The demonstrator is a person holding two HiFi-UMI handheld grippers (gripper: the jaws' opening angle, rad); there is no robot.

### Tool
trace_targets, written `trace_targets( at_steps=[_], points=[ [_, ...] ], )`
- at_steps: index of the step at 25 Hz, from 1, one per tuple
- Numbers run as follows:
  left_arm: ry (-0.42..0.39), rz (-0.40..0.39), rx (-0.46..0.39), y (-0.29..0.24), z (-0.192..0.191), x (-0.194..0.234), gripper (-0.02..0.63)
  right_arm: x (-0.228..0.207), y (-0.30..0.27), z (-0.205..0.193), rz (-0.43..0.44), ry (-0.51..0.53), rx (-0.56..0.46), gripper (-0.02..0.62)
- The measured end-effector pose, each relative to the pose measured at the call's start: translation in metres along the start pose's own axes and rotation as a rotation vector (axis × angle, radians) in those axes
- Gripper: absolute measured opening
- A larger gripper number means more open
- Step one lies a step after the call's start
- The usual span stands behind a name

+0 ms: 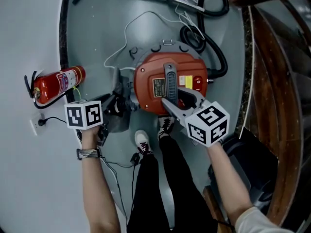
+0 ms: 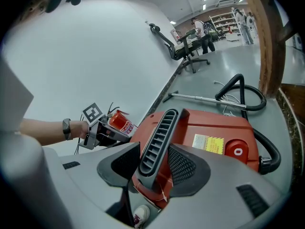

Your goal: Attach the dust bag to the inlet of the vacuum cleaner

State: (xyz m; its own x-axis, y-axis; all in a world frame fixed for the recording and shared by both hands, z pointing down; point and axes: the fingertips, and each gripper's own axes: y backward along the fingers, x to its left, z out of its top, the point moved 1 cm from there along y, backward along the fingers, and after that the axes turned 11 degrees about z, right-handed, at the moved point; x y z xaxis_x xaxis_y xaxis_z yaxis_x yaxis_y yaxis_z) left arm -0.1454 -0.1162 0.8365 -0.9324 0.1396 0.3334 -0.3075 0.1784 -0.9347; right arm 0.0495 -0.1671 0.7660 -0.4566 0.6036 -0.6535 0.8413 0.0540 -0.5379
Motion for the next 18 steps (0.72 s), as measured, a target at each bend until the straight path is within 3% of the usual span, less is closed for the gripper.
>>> trace_targets(
  at_steps=[8,14,18],
  points=[
    [0.051,-0.026,0.019,-0.005,-0.007,-0.013,0.049,0.000,-0.001,0.000,0.001,-0.004,-0.004,0.184],
    [0.267,-0.045,-0.094,-0.001,-0.008,-0.014,0.044,0.004,-0.008,-0.009,-0.009,0.027,0.032,0.185],
    [0.367,-0.078,-0.140,0.001,-0.009,-0.017,0.048,0.003,-0.008,-0.009,-0.013,0.019,0.021,0.184]
  ],
)
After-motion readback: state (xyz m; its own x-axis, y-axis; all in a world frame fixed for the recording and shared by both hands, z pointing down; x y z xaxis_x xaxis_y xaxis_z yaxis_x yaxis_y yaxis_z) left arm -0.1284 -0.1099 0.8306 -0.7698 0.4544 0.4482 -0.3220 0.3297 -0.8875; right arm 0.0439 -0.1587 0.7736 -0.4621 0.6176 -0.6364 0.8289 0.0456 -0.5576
